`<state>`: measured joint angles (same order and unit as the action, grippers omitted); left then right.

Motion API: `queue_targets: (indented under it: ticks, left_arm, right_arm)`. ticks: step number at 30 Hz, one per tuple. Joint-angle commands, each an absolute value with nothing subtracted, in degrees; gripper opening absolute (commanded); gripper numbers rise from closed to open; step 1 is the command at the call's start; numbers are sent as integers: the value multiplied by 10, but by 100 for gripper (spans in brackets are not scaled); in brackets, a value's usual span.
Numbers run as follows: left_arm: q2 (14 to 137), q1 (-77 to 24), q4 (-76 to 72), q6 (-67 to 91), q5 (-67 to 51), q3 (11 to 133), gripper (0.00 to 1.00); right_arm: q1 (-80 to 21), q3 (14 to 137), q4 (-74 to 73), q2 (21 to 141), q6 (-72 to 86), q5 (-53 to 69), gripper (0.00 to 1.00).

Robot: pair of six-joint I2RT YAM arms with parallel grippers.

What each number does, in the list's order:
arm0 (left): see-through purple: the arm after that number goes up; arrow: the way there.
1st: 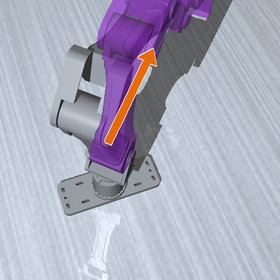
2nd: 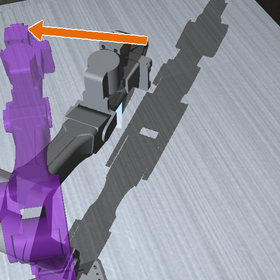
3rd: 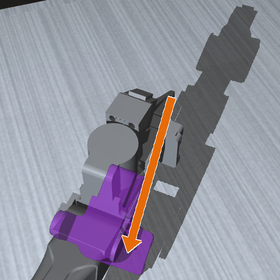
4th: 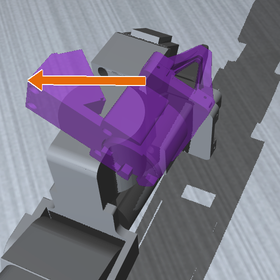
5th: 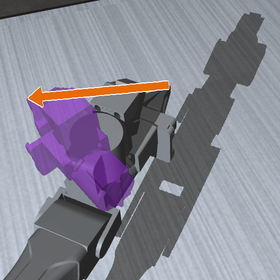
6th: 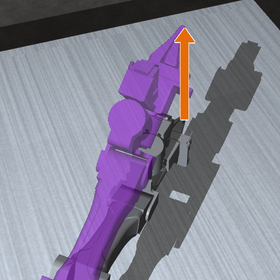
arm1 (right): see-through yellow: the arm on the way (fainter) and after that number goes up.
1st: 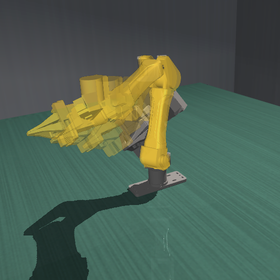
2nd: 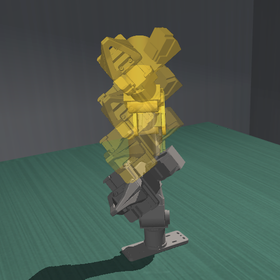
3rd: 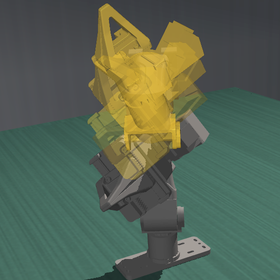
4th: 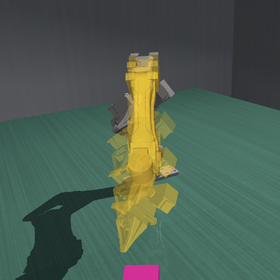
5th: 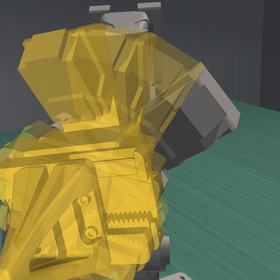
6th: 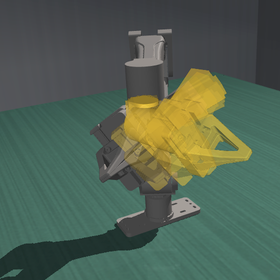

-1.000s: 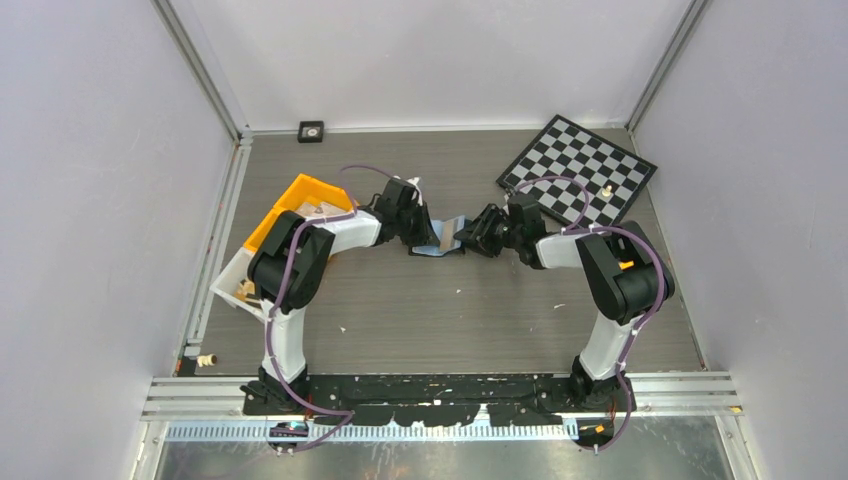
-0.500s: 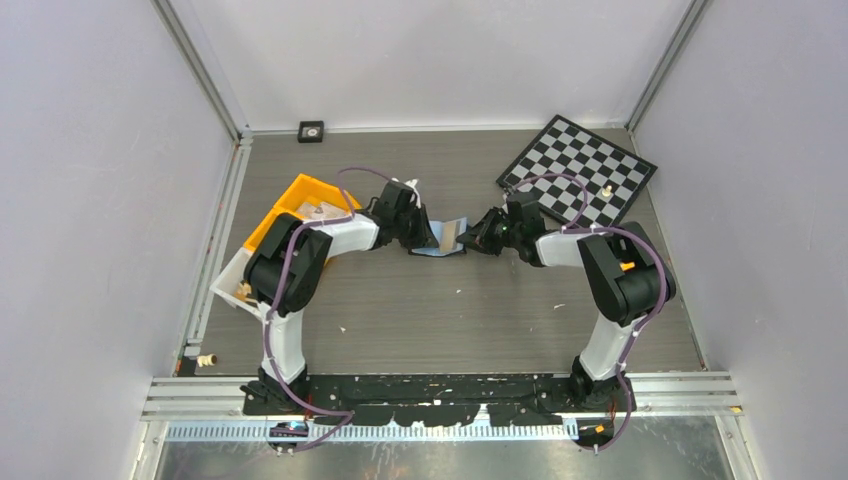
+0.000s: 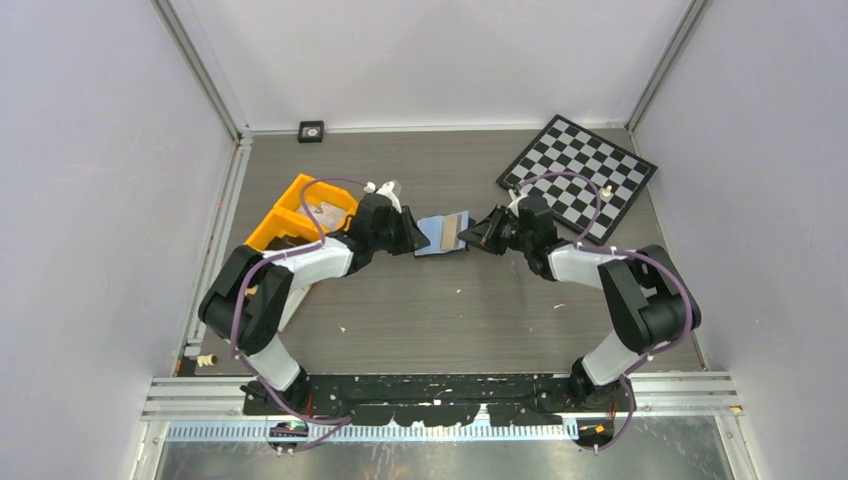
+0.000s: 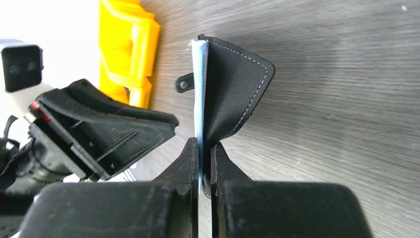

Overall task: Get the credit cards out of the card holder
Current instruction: Pick up the card holder from the center of the board, then remove the credit card from the card holder.

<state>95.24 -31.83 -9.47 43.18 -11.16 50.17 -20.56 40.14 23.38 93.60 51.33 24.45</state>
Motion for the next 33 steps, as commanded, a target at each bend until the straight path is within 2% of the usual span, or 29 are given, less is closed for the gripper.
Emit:
queue_targets:
  ticks: [1,7,18,24,33]
  left_arm:
    - [909,-317,-161,439,-119,491,25]
    - [886,-317,-207,450,-146,469,28]
    - [828,-317,-238,462,-158,440,30]
    - [809,-317,-218,469,-153,444,25]
    - [789,-317,-234,495,-174,439,26]
  right_arm:
    - [-210,376,359,870,509,278,1]
    - [-229,348,453,845,514,308,0]
    - [-240,332,489,832,515,307,0]
    - [-241,327,486,825,513,297,1]
    - [-241,321,486,821,503,290,0]
